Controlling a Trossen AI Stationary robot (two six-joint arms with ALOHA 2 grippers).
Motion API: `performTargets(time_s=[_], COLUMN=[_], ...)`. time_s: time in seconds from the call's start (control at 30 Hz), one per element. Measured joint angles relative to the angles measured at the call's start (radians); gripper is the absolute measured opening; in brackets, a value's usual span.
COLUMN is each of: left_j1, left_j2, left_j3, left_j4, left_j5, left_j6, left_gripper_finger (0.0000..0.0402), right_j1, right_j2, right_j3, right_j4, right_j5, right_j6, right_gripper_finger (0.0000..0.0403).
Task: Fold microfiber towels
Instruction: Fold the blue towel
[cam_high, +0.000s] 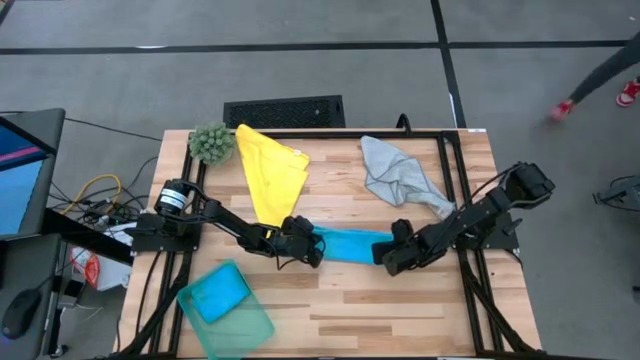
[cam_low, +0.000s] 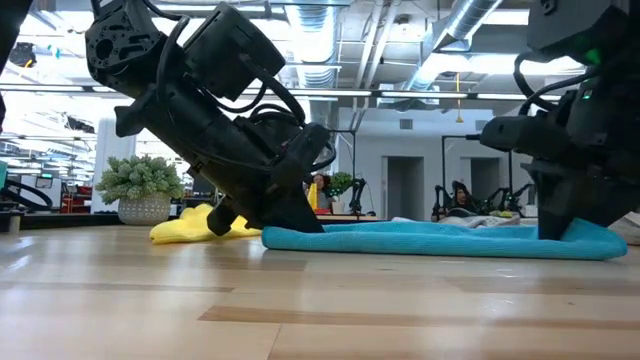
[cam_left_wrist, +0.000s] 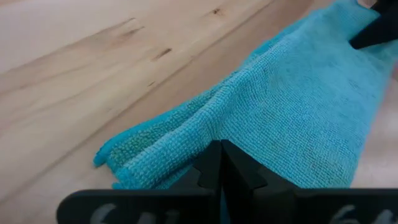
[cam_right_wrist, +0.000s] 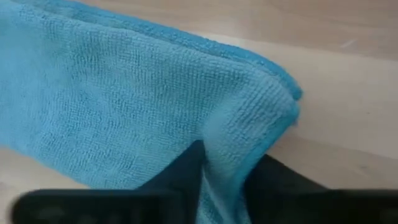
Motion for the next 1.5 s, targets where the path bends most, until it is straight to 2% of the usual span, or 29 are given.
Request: performTargets(time_s=[0.17,0.23,0.37,0.47,0.73,0.87,1.1,1.3,1.4,1.5], left_j1=[0.002,0.003,0.005,0.017,0.045,0.043,0.051,0.056,0.059,0.059], left_j2=[-0.044,-0.088,-0.143,-0.107,0.085,0.128,0.127,0.126,0.09,0.004], left_j3=[0.0,0.0,0.001,0.03,0.225,0.306,0.328,0.327,0.327,0.328], left_j4=[0.002,0.01,0.125,0.197,0.089,-0.03,-0.053,-0.087,-0.105,-0.173], left_j5=[0.041,0.034,0.013,0.077,0.269,0.3,0.261,0.277,0.306,0.335], left_j6=[0.028,0.061,0.117,0.135,0.145,0.2,0.24,0.256,0.251,0.228], left_gripper_finger=[0.0,0.0,0.0,0.0,0.0,0.0,0.0,0.0,0.0,0.0], right_j1=[-0.001,0.0,-0.002,-0.002,-0.002,-0.002,-0.003,-0.038,-0.065,-0.09], right_j2=[-0.048,-0.069,-0.091,-0.091,-0.124,-0.178,-0.219,-0.175,-0.129,-0.083], right_j3=[-0.004,-0.006,-0.006,-0.006,-0.004,-0.003,0.064,0.168,0.219,0.266], right_j4=[-0.054,-0.088,-0.121,-0.121,-0.12,-0.121,-0.12,-0.123,-0.121,-0.122], right_j5=[-0.025,-0.03,-0.026,-0.022,-0.033,-0.033,-0.01,-0.004,-0.003,-0.01], right_j6=[0.002,-0.004,-0.004,-0.004,-0.029,-0.027,-0.081,-0.177,-0.242,-0.307], right_gripper_finger=[0.0026,0.0013,0.0034,0.0038,0.0017,0.0021,0.0018,0.0022,0.002,0.002])
